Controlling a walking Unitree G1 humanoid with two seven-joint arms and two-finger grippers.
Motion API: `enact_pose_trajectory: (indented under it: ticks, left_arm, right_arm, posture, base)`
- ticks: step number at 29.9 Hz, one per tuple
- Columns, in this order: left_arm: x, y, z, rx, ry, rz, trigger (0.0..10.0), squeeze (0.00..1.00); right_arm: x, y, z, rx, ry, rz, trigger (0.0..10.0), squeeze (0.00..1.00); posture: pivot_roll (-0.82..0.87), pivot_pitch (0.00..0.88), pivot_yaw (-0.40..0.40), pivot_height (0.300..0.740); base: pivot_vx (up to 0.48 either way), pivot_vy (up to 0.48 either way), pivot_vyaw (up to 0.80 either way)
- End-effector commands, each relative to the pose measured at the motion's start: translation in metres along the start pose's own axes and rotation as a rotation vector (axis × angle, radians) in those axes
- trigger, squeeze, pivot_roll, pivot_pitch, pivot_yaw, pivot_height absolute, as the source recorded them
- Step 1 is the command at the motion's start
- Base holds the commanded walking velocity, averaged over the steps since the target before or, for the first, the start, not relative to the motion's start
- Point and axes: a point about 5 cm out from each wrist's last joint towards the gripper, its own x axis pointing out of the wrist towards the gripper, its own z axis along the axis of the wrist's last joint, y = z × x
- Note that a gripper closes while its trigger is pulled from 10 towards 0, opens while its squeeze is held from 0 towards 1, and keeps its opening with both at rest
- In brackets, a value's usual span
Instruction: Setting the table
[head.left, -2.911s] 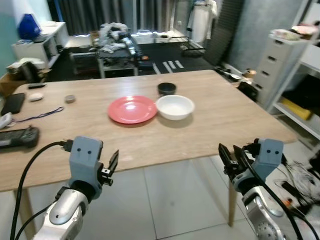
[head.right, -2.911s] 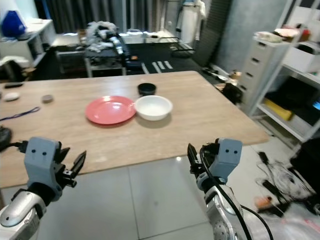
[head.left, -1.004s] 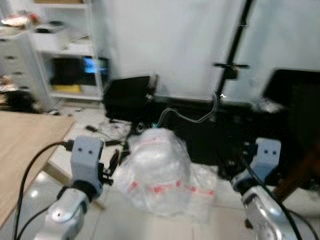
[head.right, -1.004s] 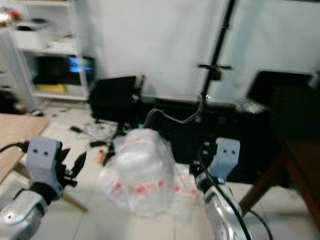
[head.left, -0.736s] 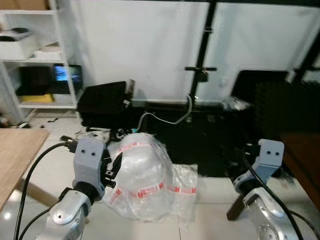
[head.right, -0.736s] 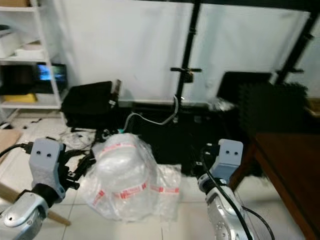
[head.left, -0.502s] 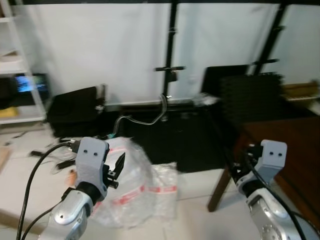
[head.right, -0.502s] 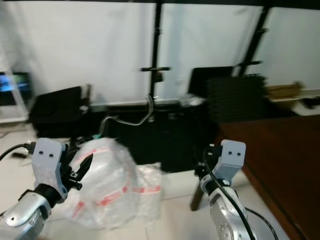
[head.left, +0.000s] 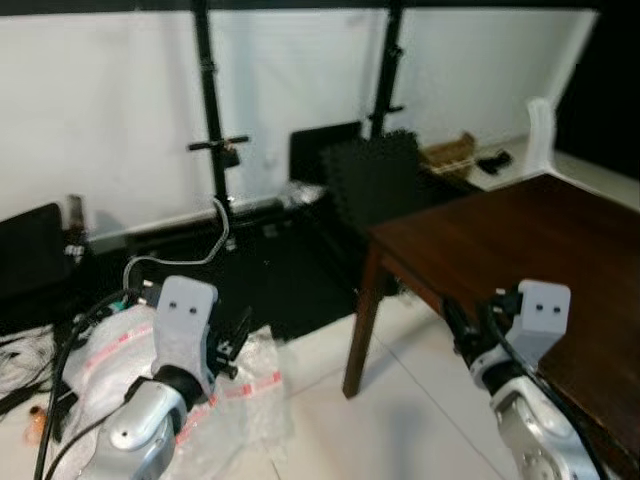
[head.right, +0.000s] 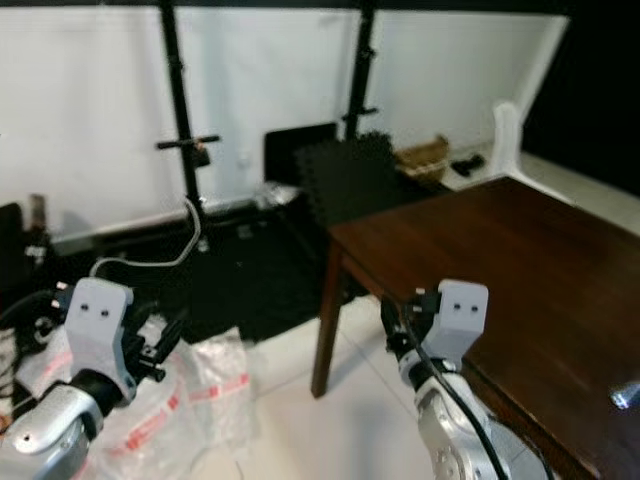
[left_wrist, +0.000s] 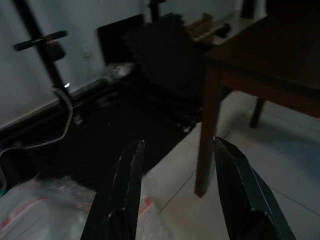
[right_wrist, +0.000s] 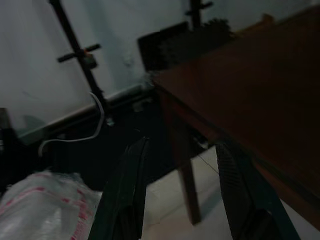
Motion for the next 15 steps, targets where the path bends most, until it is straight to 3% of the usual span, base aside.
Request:
enact_pose_trajectory:
  ticks: [1,7,15]
  left_arm:
    - [0.001,-0.004,-0.004,-0.008,0.013,-0.023,10.0,0.0]
    - [0.01,-0.015,0.002,-0.002,-0.025,-0.117,10.0,0.0]
    - [0.013,-0.014,0.005,-0.005,-0.044,-0.11,10.0,0.0]
  right_arm:
    - [-0.003,-0.004,-0.001,-0.007,0.003,-0.016,10.0,0.0]
    - [-0.001,-0.003,0.0,-0.008,-0.002,-0.011,10.0,0.0]
    - [0.001,0.0,-0.001,-0.008,-0.004,0.004,10.0,0.0]
  posture:
    - [0.04,0.121,0.078,0.74]
    - [0.03,0.1,0.072,0.74]
    - [0.03,0.094,0.058,0.74]
  base:
    - [0.0,0.0,-0.8]
    - [0.0,0.0,-0.8]
    - [0.0,0.0,-0.8]
